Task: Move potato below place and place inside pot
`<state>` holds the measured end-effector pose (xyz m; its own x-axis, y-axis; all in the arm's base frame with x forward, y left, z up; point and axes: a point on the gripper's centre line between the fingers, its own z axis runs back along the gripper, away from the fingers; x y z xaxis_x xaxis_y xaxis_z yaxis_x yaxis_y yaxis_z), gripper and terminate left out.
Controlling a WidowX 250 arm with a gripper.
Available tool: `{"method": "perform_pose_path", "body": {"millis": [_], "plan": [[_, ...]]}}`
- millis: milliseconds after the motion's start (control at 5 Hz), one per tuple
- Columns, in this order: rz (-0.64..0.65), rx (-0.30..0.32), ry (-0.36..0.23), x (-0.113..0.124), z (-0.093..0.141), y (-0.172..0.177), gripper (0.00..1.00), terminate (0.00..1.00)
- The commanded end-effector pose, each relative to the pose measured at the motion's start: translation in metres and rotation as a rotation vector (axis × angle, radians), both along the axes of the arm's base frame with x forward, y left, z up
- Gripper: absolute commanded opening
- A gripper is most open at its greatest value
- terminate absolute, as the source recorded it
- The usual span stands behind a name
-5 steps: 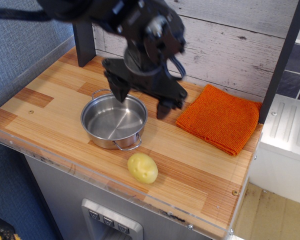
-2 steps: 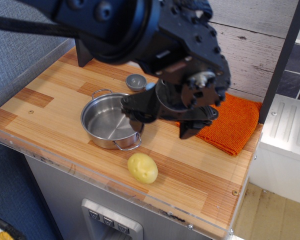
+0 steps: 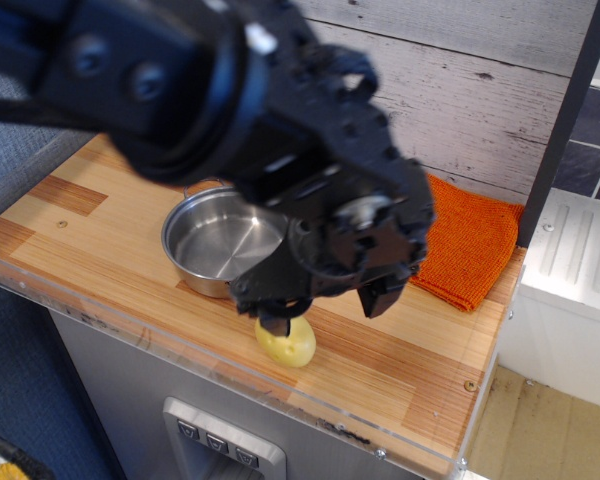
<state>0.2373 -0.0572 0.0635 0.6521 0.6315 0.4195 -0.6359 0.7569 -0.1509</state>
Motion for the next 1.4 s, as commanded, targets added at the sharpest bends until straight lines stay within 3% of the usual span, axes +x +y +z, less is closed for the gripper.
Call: {"method": "perform_pose_path", "body": {"millis": [0, 600, 800, 1200], "plan": [[0.123, -0.136, -0.109, -0.006, -0.012, 0.011, 1.0, 0.0], [0.121, -0.081, -0.042, 0.019, -0.038, 0.012, 1.0, 0.0], [0.119, -0.06, -0.011, 0.021, -0.043, 0.012, 0.0, 0.0], [0.081, -0.063, -0.024, 0.026, -0.042, 0.009, 0.0, 0.0]]}}
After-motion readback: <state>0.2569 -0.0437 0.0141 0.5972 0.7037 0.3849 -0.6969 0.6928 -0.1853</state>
